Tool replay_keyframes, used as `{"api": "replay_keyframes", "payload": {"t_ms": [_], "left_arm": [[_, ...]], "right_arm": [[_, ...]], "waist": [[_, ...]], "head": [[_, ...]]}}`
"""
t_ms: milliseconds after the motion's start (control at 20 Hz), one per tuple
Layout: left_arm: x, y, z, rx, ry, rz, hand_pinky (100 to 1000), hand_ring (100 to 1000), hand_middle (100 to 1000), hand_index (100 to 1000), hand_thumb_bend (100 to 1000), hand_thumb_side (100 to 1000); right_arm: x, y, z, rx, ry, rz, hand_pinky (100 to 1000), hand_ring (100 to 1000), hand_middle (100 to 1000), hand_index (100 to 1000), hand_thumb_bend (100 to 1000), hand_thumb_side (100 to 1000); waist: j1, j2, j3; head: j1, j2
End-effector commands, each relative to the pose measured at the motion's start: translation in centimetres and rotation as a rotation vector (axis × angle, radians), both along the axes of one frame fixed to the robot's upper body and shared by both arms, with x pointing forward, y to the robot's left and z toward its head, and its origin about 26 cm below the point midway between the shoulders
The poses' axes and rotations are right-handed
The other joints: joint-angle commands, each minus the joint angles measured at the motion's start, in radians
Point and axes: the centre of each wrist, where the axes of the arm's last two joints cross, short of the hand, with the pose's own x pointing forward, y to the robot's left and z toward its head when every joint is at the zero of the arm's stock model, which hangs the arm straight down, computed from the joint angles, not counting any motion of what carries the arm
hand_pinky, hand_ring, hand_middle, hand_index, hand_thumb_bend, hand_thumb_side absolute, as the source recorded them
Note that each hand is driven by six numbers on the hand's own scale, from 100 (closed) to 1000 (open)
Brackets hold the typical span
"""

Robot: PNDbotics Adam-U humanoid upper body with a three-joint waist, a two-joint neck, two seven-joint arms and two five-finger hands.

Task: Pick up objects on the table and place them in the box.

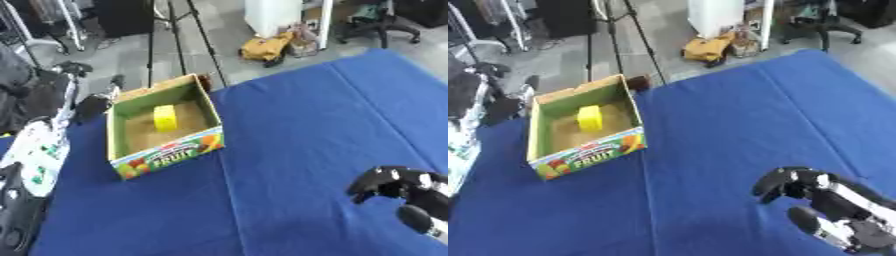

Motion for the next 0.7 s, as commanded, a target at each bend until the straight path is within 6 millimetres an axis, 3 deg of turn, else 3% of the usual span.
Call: {"api": "replay_keyframes", "payload": {"t_ms": [50, 250, 300, 350, 450, 550, 700], "left_arm": [[-1.4, 1.0, 1.5, -0.036, -0.137, -0.038, 674, 639, 628, 769, 435, 907], [-3.4, 0.6, -0.8, -0.14, -0.215, -0.099, 651, 615, 606, 760, 401, 918], [-4.6, 0.7, -2.2, -0.19, -0.235, -0.104, 642, 605, 594, 753, 372, 923], [-7.3, 0.6, -4.5, -0.293, -0.268, -0.128, 640, 604, 593, 751, 366, 924], [-11.3, 0.4, -6.3, -0.56, -0.312, -0.2, 639, 602, 590, 747, 357, 923], [-13.3, 0.6, -7.0, -0.738, -0.333, -0.239, 637, 600, 588, 744, 350, 923], [-14.5, 0.8, -8.5, -0.846, -0.335, -0.241, 630, 593, 581, 739, 334, 933]], "right_arm": [[-0.1, -0.6, 0.8, 0.019, -0.021, -0.014, 725, 790, 732, 796, 276, 613], [-0.2, -1.0, 1.1, 0.04, -0.029, -0.026, 725, 790, 732, 796, 279, 605], [-0.1, -1.0, 1.2, 0.043, -0.033, -0.025, 724, 789, 732, 796, 281, 601], [-0.1, -1.0, 1.2, 0.046, -0.03, -0.02, 724, 789, 732, 796, 282, 599], [-0.1, -1.0, 1.2, 0.053, -0.024, -0.017, 724, 789, 732, 797, 283, 597], [-0.1, -1.0, 1.3, 0.06, -0.024, -0.012, 724, 788, 732, 797, 283, 597], [0.0, -1.0, 1.5, 0.069, -0.028, -0.008, 724, 788, 732, 797, 273, 603]], "waist": [[-0.016, -0.023, 0.024], [-0.029, -0.03, 0.079], [-0.031, -0.033, 0.088], [-0.032, -0.04, 0.09], [-0.034, -0.049, 0.103], [-0.037, -0.052, 0.115], [-0.043, -0.052, 0.127]], "head": [[-0.038, 0.0], [-0.068, 0.004], [-0.068, 0.005], [-0.066, 0.011], [-0.067, 0.02], [-0.067, 0.024], [-0.068, 0.031]]}}
